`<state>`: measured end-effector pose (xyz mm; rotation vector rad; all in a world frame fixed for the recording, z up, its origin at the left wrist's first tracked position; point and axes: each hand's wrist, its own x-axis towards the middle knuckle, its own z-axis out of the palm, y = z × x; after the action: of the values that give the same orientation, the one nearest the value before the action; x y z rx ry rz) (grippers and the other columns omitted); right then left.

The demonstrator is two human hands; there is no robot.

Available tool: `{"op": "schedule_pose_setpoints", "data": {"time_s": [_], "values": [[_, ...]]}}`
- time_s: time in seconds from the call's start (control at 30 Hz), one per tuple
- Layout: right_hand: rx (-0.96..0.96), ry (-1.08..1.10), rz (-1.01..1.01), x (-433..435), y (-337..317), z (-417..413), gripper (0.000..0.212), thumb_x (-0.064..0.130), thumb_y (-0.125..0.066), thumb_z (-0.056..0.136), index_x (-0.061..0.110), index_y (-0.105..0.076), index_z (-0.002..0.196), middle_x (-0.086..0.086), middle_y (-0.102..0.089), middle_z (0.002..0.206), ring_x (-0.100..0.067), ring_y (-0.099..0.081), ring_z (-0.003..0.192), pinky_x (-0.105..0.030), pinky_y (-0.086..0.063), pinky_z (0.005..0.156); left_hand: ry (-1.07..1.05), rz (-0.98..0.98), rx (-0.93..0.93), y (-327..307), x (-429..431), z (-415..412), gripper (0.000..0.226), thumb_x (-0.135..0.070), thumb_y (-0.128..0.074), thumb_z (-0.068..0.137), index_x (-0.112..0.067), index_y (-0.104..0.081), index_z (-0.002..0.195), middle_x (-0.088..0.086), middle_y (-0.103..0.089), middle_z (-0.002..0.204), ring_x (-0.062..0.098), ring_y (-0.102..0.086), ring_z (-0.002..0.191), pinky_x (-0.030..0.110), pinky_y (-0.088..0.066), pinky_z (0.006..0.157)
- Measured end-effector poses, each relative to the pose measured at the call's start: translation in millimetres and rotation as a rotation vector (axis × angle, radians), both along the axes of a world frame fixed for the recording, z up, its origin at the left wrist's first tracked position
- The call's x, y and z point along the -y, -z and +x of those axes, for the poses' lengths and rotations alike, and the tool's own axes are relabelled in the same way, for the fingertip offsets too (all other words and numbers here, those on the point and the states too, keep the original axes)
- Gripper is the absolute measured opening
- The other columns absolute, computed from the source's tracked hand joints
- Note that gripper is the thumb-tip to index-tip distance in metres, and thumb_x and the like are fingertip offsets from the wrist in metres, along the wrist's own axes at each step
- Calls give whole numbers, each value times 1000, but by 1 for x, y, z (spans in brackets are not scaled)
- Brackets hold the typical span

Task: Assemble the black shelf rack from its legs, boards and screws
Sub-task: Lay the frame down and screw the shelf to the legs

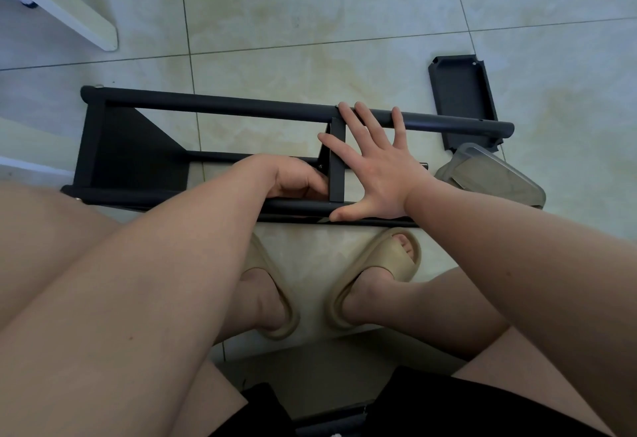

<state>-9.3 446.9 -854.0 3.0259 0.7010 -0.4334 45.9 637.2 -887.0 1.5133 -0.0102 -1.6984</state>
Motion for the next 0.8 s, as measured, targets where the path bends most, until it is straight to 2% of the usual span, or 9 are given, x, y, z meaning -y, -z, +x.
{"op": "schedule_pose_setpoints", "data": {"time_s": [0.07,0.13,0.2,0.27,0.37,0.43,0.57,0.7,0.8], "values": [[4,-2,-2,0,0,0,122,103,-26,63,33,-5,162,-12,16,169,-33,16,155,-73,10,115,-17,-10,7,0,0,0,38,-6,-55,92,-1,-62,129,22,-66,122,32,-61,110,49,-41,110],[6,-1,-1,0,0,0,122,102,-26,63,33,-6,162,-12,15,169,-33,16,155,-72,10,115,-37,-16,-1,2,-1,0,41,-2,-53,92,2,-59,132,26,-61,131,33,-59,113,50,-38,112],[6,-1,-2,0,0,0,122,102,-26,63,33,-5,162,-12,16,169,-33,16,155,-72,10,115,-66,-19,-18,6,-2,1,42,-1,-52,92,3,-57,133,24,-61,126,33,-58,111,52,-38,112],[5,-1,-2,0,0,0,122,102,-26,63,34,-5,162,-12,16,169,-33,16,155,-72,10,115,-86,-13,-47,7,-1,2,36,-4,-52,92,-1,-62,126,16,-62,112,29,-59,103,49,-47,101],[-2,2,2,0,-1,-1,122,102,-27,63,34,-5,162,-12,16,169,-33,16,155,-72,10,115,-37,59,-54,2,1,1,16,-18,-56,93,-14,-66,105,3,-64,85,16,-63,75,32,-52,77],[-8,4,-1,0,-1,0,122,102,-26,63,34,-5,162,-12,16,169,-33,17,155,-73,10,115,-3,62,-56,0,1,0,17,-19,-58,93,-13,-67,105,3,-65,83,14,-63,68,27,-52,69],[-8,4,-4,-1,-2,0,123,102,-27,62,34,-5,162,-12,16,169,-33,17,155,-72,10,115,-9,5,-14,-2,-1,-1,33,-17,-65,77,-10,-72,109,11,-70,96,26,-64,87,37,-49,85],[-11,4,-11,-1,-3,-1,123,102,-27,62,34,-4,162,-12,17,168,-33,17,155,-72,11,115,-29,-36,-9,2,-1,-1,46,-13,-64,76,-5,-67,121,17,-67,112,32,-62,106,46,-44,105],[-13,5,-5,-1,-3,0,123,102,-27,62,33,-5,162,-12,16,169,-33,17,155,-71,12,114,-62,-34,-48,3,0,0,49,-12,-63,72,-7,-64,121,18,-63,110,30,-60,101,44,-48,97]]}}
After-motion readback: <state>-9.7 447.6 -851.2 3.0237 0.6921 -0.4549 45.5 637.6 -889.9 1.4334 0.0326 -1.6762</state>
